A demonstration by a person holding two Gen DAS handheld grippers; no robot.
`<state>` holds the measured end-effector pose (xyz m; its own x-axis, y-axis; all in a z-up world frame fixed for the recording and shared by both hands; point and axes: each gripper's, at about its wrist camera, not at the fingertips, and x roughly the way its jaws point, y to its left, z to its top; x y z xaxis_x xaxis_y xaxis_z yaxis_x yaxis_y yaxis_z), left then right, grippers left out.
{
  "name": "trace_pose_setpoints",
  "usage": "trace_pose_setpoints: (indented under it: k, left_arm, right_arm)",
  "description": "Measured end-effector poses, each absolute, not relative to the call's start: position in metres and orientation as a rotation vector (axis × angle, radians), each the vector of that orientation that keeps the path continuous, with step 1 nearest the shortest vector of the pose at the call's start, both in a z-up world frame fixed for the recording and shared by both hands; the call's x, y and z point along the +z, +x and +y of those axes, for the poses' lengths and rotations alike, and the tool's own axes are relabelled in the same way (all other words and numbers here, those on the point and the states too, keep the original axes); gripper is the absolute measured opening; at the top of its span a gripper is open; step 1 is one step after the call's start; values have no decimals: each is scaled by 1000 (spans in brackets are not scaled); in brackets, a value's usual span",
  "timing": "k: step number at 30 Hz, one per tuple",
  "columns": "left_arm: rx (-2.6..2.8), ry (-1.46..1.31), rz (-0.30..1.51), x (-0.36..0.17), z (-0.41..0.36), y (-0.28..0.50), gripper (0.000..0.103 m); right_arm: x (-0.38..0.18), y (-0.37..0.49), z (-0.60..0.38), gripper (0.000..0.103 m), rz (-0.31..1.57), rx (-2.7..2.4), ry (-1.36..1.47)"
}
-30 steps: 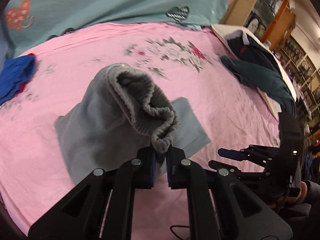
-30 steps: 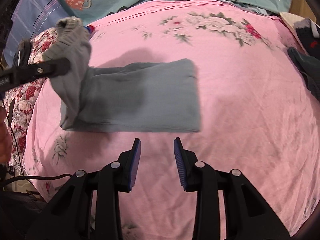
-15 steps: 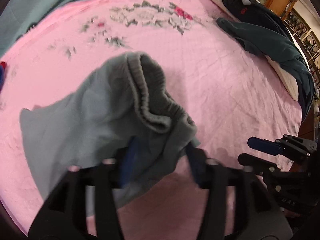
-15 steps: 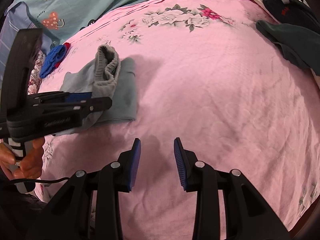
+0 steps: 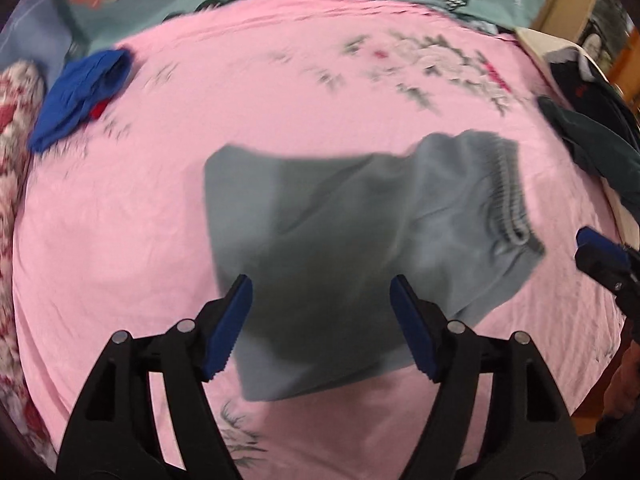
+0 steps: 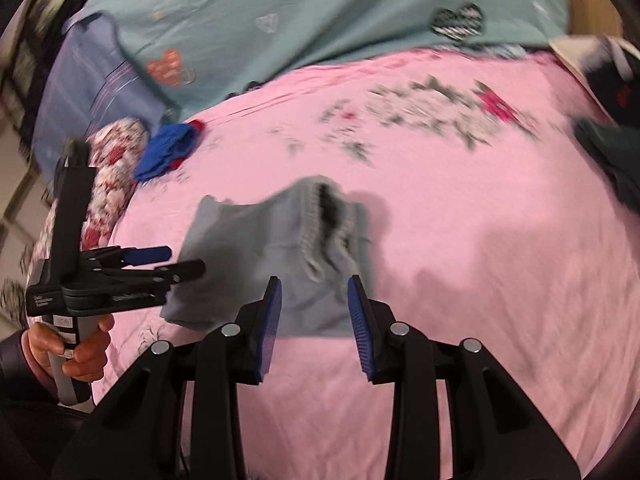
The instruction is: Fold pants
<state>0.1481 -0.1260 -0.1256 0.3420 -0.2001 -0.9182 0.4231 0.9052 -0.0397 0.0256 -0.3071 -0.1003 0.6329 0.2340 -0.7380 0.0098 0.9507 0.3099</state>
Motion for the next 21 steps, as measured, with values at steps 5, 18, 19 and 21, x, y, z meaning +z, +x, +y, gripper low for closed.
trace_pose_setpoints:
  k: [5, 18, 19, 21]
  left_arm:
    - [-381, 213, 1218, -153, -107, 139, 73]
    - [-409, 196, 1275, -171, -97, 142, 90]
    - [-412, 192, 1275, -171, -96, 142, 90]
    - [-417, 196, 1272, -169, -95, 141, 90]
  right_arm:
    - [-124, 65, -294, 34, 961, 117, 210]
    - [-107, 43, -324, 7, 934, 146, 474]
    - [-109, 40, -329, 7, 944, 143, 505]
    - [-120, 35, -334, 7, 969, 109, 514]
